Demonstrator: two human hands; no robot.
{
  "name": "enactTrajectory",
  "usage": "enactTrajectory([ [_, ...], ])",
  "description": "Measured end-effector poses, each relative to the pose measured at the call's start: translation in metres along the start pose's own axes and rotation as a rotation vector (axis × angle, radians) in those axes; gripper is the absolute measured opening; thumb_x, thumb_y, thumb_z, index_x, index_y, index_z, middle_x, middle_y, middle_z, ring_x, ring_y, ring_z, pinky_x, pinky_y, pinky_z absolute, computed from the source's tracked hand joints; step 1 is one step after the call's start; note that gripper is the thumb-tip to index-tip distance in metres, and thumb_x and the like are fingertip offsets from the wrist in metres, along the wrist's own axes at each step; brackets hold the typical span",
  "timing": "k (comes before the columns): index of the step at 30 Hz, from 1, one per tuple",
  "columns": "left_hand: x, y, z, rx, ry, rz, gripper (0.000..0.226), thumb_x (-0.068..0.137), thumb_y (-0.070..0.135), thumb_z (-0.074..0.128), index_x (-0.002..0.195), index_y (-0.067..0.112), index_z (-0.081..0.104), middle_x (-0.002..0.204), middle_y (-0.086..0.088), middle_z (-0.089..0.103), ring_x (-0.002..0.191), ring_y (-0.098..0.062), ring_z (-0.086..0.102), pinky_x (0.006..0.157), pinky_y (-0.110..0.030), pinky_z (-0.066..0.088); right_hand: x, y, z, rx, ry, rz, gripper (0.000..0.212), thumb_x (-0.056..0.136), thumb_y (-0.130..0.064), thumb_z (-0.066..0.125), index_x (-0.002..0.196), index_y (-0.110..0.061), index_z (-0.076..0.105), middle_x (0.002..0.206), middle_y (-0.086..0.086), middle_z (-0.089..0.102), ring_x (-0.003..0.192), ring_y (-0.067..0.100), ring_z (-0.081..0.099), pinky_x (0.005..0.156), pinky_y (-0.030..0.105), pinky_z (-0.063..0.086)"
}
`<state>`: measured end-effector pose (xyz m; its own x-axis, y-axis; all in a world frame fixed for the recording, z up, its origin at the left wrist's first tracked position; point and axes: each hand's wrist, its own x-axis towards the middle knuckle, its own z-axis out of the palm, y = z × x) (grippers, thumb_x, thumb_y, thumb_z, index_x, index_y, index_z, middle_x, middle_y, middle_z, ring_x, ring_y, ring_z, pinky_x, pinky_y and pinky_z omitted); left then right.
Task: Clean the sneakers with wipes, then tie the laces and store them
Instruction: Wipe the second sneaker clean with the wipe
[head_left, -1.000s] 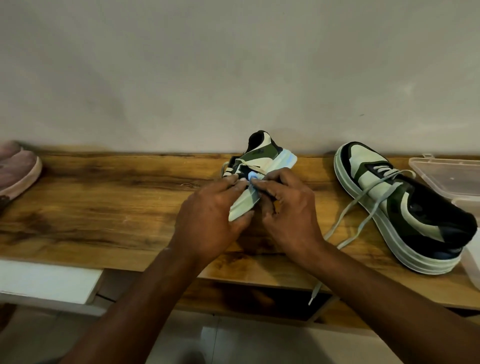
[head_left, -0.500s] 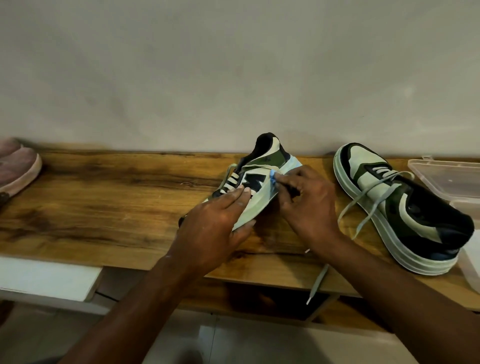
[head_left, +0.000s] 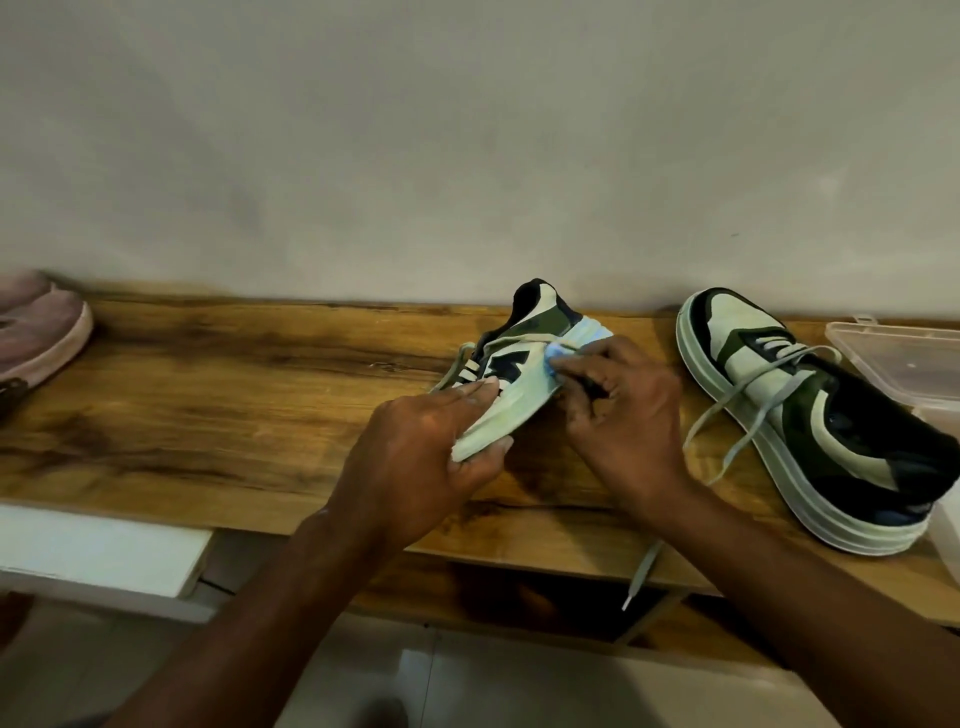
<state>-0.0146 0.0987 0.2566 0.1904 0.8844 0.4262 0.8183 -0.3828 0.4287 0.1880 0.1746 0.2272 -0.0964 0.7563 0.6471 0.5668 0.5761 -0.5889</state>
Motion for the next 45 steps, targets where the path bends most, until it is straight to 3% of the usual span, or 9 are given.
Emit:
enactTrajectory([
  [6,0.001,-0.007,-0.002,-0.038,-0.018,0.005,0.058,0.087,0.041,0.073,0.138,0.014,0.066,0.133,-0.004,0.07,0.119,-0.013,0.068,0.093,-0.037,0.06,-0.023,-0.032,0.0,0.08,-0.155,-0.226,0.033,0.076,0.013,0.073,0.105,-0.002,0.078,0.103,0.007,0.069,0.097,0.01,0.064,0.09,0.009,0.048],
  [10,0.0,-0.006,-0.002,-0.042,-0.012,0.013,0.059,0.088,0.045,0.072,0.138,0.014,0.066,0.134,-0.003,0.069,0.121,-0.012,0.067,0.091,-0.036,0.061,0.004,0.004,-0.007,0.002,-0.032,-0.057,0.031,0.078,0.011,0.073,0.101,-0.008,0.081,0.095,0.003,0.07,0.084,0.013,0.065,0.076,0.024,0.056],
  [15,0.0,-0.008,0.0,-0.015,-0.003,0.035,0.057,0.089,0.043,0.071,0.137,0.012,0.066,0.136,-0.005,0.068,0.123,-0.013,0.066,0.096,-0.037,0.06,-0.004,-0.01,0.0,0.033,-0.032,-0.03,0.029,0.078,0.01,0.075,0.1,-0.008,0.082,0.093,0.002,0.068,0.083,0.008,0.063,0.08,0.005,0.046],
  [20,0.0,-0.011,-0.002,0.038,-0.008,0.066,0.061,0.091,0.046,0.063,0.139,0.01,0.064,0.139,-0.009,0.065,0.125,-0.018,0.065,0.096,-0.041,0.06,-0.017,-0.031,0.001,0.089,-0.144,-0.185,0.032,0.076,0.01,0.077,0.104,-0.004,0.079,0.099,0.005,0.069,0.091,0.009,0.064,0.085,0.008,0.048],
  [25,0.0,-0.016,0.003,0.156,-0.035,0.132,0.061,0.096,0.048,0.059,0.144,0.01,0.059,0.146,-0.009,0.06,0.13,-0.022,0.062,0.098,-0.044,0.059,0.008,0.005,-0.003,-0.016,-0.018,0.0,0.026,0.082,0.003,0.077,0.105,-0.009,0.081,0.095,0.002,0.067,0.084,0.008,0.059,0.075,0.022,0.053],
  [34,0.002,-0.015,0.006,0.346,-0.037,0.204,0.056,0.1,0.043,0.05,0.143,0.008,0.06,0.143,-0.019,0.061,0.126,-0.034,0.064,0.089,-0.047,0.062,-0.006,-0.015,0.003,0.065,-0.069,-0.077,0.026,0.085,-0.002,0.078,0.11,-0.008,0.078,0.102,0.003,0.07,0.09,0.009,0.066,0.079,0.017,0.055],
  [38,0.003,-0.008,0.009,0.426,-0.034,0.266,0.053,0.1,0.039,0.049,0.141,0.008,0.061,0.146,-0.019,0.058,0.129,-0.032,0.062,0.092,-0.045,0.061,0.011,0.002,-0.002,0.016,0.002,0.09,0.026,0.086,-0.013,0.079,0.113,-0.013,0.078,0.105,0.0,0.074,0.091,0.009,0.067,0.081,0.021,0.056],
  [40,0.003,-0.005,0.011,0.466,-0.027,0.288,0.052,0.1,0.039,0.048,0.139,0.009,0.064,0.143,-0.018,0.06,0.128,-0.031,0.063,0.09,-0.043,0.06,0.012,0.005,-0.001,0.008,0.0,0.136,0.026,0.086,-0.012,0.079,0.112,-0.013,0.079,0.103,0.001,0.073,0.089,0.006,0.064,0.08,0.01,0.05],
  [45,0.004,-0.007,0.012,0.462,-0.019,0.276,0.05,0.1,0.039,0.048,0.136,0.01,0.065,0.142,-0.017,0.062,0.127,-0.03,0.064,0.09,-0.042,0.061,-0.011,-0.02,0.007,0.104,-0.049,-0.014,0.026,0.085,-0.001,0.078,0.11,-0.009,0.079,0.096,0.001,0.068,0.086,0.007,0.064,0.077,0.011,0.051],
])
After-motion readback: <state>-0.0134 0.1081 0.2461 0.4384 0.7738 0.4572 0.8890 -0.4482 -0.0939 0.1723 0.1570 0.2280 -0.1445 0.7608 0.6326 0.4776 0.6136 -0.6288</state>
